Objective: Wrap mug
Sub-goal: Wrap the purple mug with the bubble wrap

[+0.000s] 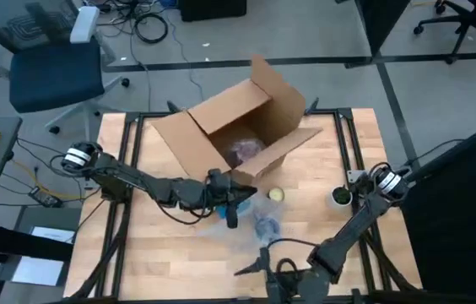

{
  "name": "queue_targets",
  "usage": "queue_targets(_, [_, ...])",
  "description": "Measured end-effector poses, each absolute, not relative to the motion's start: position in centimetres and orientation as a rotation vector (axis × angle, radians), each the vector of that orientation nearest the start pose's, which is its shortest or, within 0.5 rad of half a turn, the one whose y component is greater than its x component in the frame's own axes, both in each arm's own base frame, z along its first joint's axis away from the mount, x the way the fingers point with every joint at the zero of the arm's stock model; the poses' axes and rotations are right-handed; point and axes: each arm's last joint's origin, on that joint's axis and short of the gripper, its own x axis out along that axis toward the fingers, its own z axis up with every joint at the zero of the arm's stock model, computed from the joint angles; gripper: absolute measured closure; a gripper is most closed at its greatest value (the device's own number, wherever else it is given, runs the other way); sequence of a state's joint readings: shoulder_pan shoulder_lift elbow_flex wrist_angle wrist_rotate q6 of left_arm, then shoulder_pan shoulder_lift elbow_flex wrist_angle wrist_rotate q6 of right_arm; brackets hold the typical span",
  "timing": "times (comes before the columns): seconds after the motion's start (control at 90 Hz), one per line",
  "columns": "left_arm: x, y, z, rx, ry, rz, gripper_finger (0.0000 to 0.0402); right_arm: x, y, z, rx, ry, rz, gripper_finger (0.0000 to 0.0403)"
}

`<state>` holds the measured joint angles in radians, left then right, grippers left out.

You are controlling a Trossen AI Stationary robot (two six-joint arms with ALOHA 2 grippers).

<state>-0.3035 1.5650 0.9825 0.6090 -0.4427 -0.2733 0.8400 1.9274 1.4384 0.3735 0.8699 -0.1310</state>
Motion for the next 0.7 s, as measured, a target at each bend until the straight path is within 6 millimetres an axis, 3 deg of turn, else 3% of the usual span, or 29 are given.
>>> queue_targets(0.233, [34.0, -10.4, 27.7, -0.268, -0.012, 0.048, 0.0402, 26.9, 32.1, 29.7, -0.372, 0.112, -0.442, 0.0097])
queue_targets(0.356, [33.9, -10.6, 27.7, -0.26, -0.007, 0.037, 0.0402, 25.7, 31.8, 30.4, -0.417, 0.13, -0.502, 0.0104])
queue_targets(0.511, [33.9, -10.7, 27.7, -0.237, -0.001, 0.015, 0.0402, 26.0, 30.1, 30.7, -0.362, 0.157, -0.431, 0.0129])
queue_targets(0.7, [33.9, -11.0, 27.2, -0.2, 0.046, -0.053, 0.0402, 27.9, 25.3, 28.0, -0.279, 0.389, -0.406, 0.0165])
